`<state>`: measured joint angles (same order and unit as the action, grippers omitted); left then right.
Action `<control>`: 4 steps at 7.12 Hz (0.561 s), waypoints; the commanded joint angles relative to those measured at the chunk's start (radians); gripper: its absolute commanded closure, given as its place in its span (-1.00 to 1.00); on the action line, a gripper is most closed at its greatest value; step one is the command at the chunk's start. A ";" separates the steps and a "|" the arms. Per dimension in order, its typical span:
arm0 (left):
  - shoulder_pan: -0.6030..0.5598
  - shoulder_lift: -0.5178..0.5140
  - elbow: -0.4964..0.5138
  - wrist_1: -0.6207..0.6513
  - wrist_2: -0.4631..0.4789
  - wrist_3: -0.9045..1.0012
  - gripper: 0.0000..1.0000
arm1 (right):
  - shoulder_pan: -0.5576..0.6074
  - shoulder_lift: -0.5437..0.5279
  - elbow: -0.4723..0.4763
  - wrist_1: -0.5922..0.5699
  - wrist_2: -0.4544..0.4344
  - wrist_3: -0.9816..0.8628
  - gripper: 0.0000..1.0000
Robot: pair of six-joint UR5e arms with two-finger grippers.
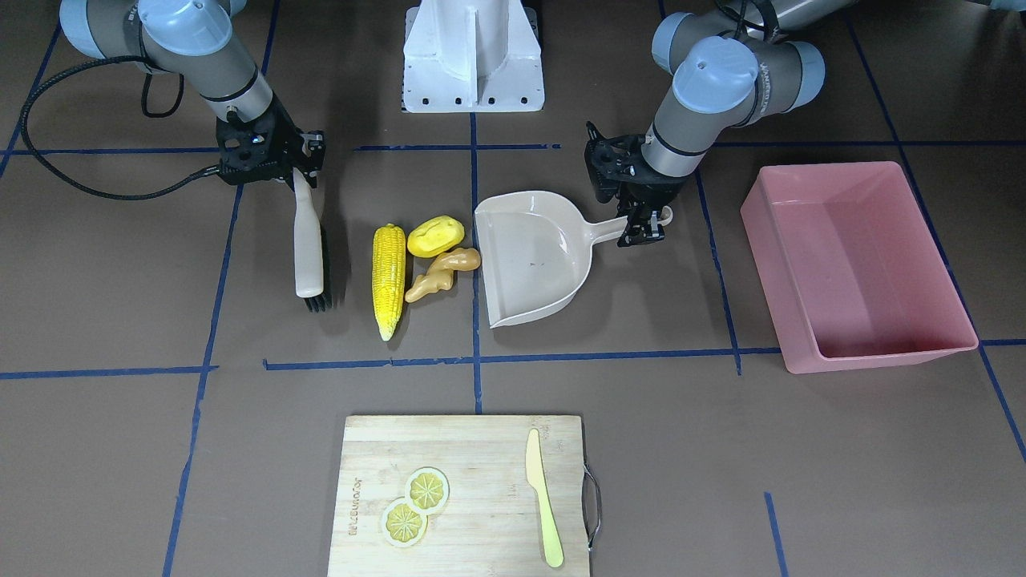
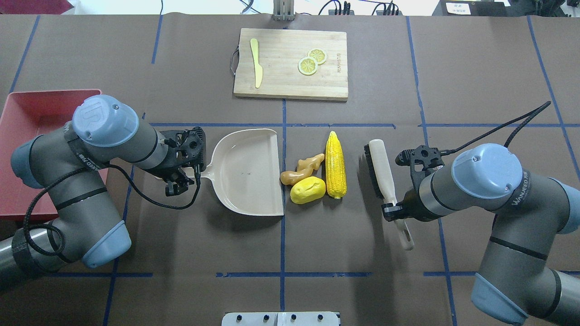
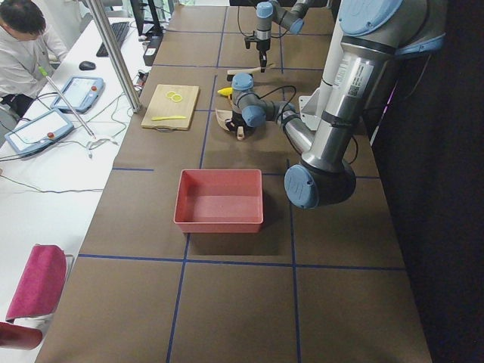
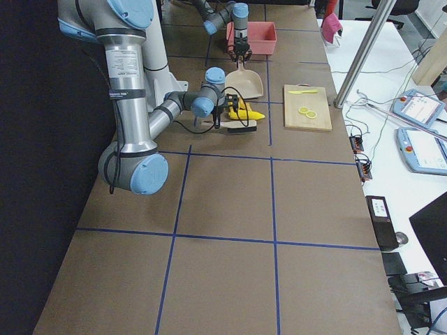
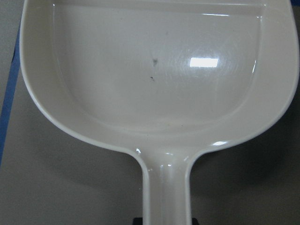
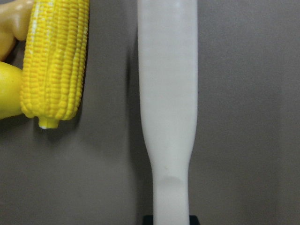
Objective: Sweep and dump trash into bin
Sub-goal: 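Sweep the corn, potato and ginger into the dustpan with the right-held brush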
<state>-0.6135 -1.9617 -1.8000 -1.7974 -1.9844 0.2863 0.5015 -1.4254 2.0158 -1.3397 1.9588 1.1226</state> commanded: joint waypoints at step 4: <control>0.026 -0.058 0.030 0.039 0.016 -0.003 0.98 | -0.061 0.155 -0.097 -0.001 -0.001 0.116 0.99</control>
<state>-0.5975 -2.0047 -1.7789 -1.7630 -1.9791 0.2855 0.4663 -1.3231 1.9505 -1.3407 1.9586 1.1853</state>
